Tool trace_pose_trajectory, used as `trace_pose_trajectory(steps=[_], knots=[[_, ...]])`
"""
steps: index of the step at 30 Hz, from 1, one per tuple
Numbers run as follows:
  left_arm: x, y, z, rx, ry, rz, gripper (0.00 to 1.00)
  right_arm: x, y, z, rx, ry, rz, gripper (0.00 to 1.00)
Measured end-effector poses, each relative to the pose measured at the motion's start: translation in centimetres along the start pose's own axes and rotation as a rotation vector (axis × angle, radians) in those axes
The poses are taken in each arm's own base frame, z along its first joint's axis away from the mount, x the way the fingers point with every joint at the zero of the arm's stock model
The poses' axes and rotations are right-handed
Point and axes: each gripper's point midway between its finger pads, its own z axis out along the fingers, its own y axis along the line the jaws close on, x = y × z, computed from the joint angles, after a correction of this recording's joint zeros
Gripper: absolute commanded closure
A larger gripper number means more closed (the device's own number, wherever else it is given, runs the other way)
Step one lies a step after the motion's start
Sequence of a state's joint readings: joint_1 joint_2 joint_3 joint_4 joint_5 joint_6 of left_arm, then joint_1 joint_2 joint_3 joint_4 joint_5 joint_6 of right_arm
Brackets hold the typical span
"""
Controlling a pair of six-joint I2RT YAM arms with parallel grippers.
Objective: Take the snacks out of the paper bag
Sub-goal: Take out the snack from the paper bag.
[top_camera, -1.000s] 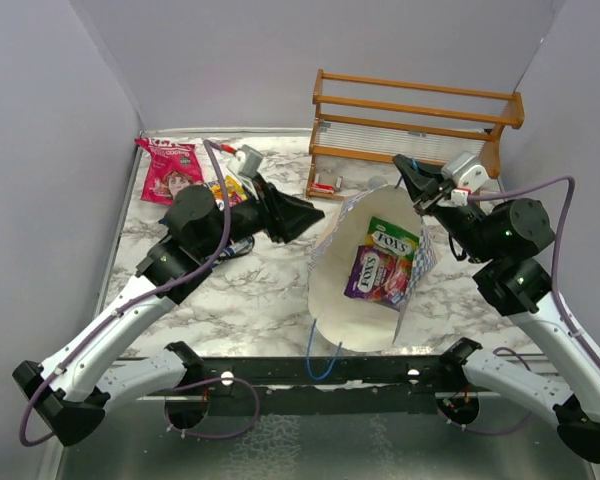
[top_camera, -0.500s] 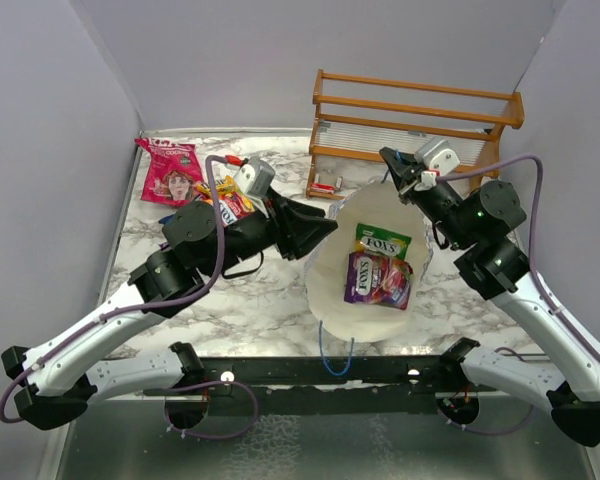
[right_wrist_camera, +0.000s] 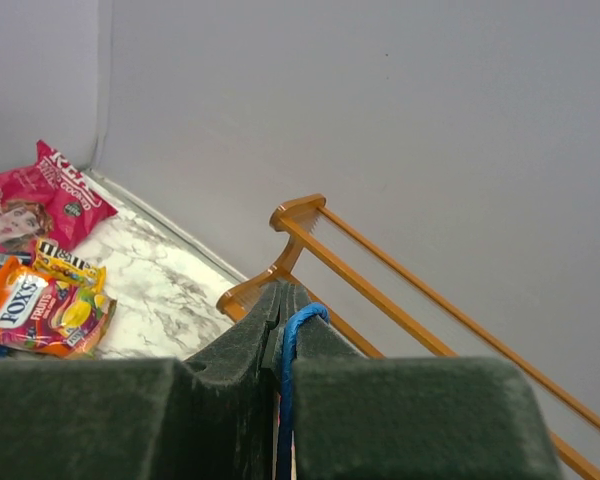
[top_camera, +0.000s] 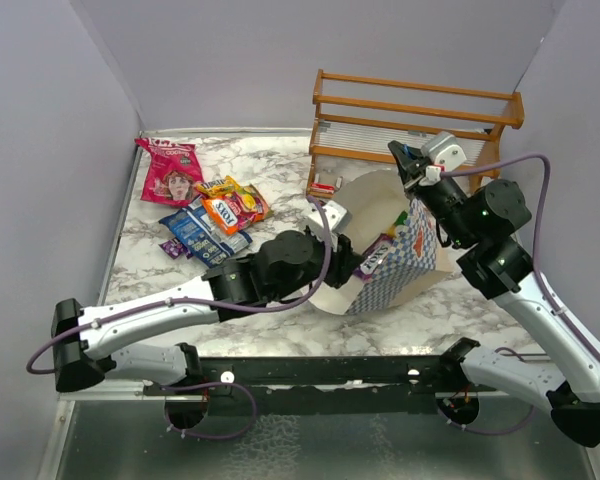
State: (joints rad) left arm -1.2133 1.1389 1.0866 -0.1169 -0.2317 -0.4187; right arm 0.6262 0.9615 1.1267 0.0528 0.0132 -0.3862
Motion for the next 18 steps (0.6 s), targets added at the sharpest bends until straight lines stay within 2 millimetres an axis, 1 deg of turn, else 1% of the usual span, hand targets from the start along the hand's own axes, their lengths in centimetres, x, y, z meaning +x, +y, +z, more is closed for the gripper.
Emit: trace_pose_trajectory(steps=[2, 7, 15, 17, 18], knots=[[1.5, 0.9, 1.3, -0.045, 0.031, 0.022, 0.67, -0.4, -0.1, -0.2, 0.001, -0.01, 0.001, 0.98], [5.0, 1.8, 4.2, -0.085, 0.103, 0.042, 0.68, -1.1, -0.2, -0.6, 0.0, -0.029, 0.021, 0.98], [12.0, 3.4, 8.6, -0.137, 0.238, 0.068, 0.69, -1.2, 0.3, -0.6, -0.025, -0.036, 0.045, 0.98], [13.8, 3.9, 9.5, -0.156, 0.278, 0.08, 0.67, -1.3, 0.4, -0.6, -0.032, -0.034, 0.046, 0.98], [14.3, 4.1, 9.9, -0.164, 0.291, 0.084, 0.65, -1.4, 0.4, -0.6, -0.035, -0.034, 0.049, 0.98]])
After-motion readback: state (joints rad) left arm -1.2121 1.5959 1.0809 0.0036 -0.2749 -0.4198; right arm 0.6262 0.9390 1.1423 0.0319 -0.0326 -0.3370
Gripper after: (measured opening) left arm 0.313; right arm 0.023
